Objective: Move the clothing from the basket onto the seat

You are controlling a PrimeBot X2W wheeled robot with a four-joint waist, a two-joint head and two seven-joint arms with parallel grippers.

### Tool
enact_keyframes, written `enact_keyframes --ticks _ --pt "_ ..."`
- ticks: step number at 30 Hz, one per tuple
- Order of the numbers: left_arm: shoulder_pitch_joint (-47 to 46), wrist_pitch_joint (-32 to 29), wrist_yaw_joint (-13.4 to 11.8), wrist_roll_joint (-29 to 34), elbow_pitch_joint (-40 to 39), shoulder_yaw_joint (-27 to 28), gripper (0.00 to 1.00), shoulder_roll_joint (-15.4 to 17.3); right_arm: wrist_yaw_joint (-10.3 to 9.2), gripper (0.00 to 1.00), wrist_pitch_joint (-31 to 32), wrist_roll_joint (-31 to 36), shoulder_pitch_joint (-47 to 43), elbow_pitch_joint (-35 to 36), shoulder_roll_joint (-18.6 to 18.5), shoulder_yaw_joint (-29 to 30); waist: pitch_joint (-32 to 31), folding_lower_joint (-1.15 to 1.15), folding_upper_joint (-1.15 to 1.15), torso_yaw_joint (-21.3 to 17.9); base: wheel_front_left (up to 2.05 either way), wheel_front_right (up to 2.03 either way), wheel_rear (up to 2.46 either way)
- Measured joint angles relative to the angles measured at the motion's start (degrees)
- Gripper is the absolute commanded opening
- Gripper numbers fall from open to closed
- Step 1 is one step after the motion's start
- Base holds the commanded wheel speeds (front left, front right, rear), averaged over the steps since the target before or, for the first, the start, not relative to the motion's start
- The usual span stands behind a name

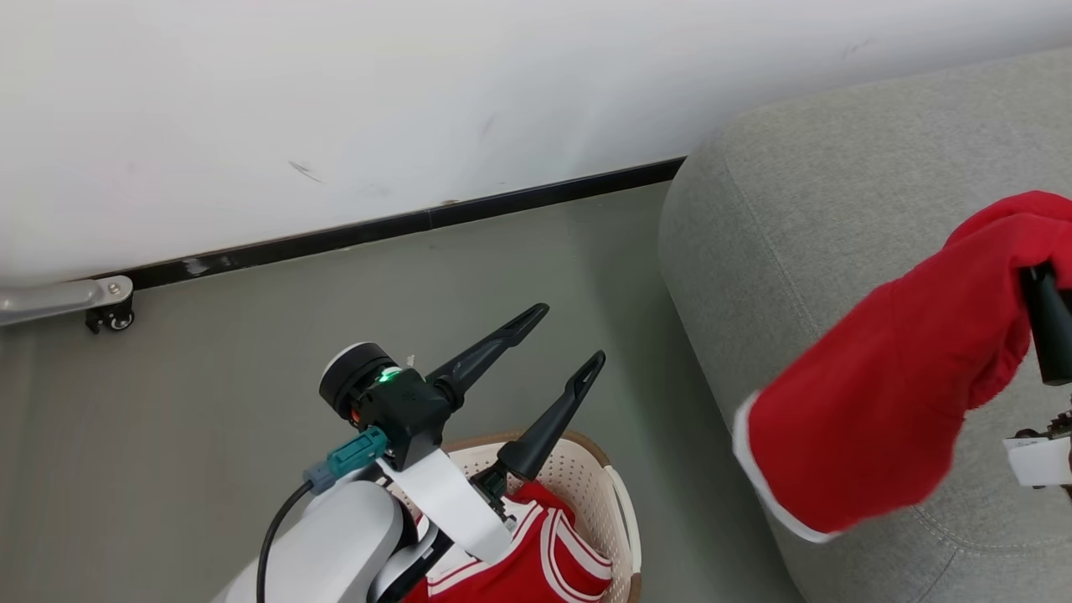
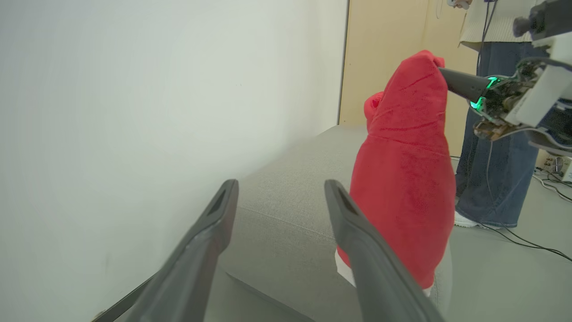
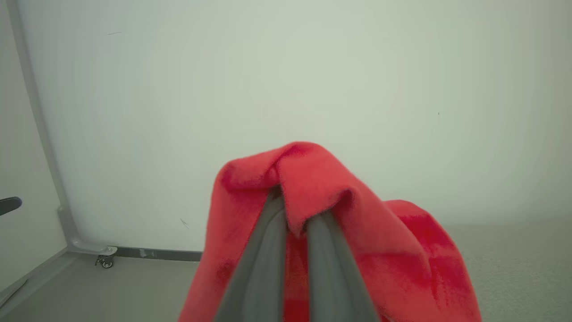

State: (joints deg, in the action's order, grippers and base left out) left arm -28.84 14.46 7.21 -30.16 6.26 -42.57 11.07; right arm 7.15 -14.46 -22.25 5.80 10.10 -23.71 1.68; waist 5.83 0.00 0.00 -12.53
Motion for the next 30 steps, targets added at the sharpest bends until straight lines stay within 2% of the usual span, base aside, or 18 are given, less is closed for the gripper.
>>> enact_keyframes --ticks 16,30 --pt "1.5 0.0 0.0 -0.1 -1.3 -2.6 1.0 -0.6 0.0 0.0 0.0 0.1 -2.3 -0.9 0.6 1.6 -0.9 0.0 0.0 -3.6 0.0 0.0 0.0" --pt "2.1 0.0 0.0 0.0 -2.2 -3.3 1.0 -1.0 0.0 0.0 0.0 -0.5 -0.9 -5.8 0.5 1.3 0.3 0.0 0.0 -2.3 0.0 0.0 0.0"
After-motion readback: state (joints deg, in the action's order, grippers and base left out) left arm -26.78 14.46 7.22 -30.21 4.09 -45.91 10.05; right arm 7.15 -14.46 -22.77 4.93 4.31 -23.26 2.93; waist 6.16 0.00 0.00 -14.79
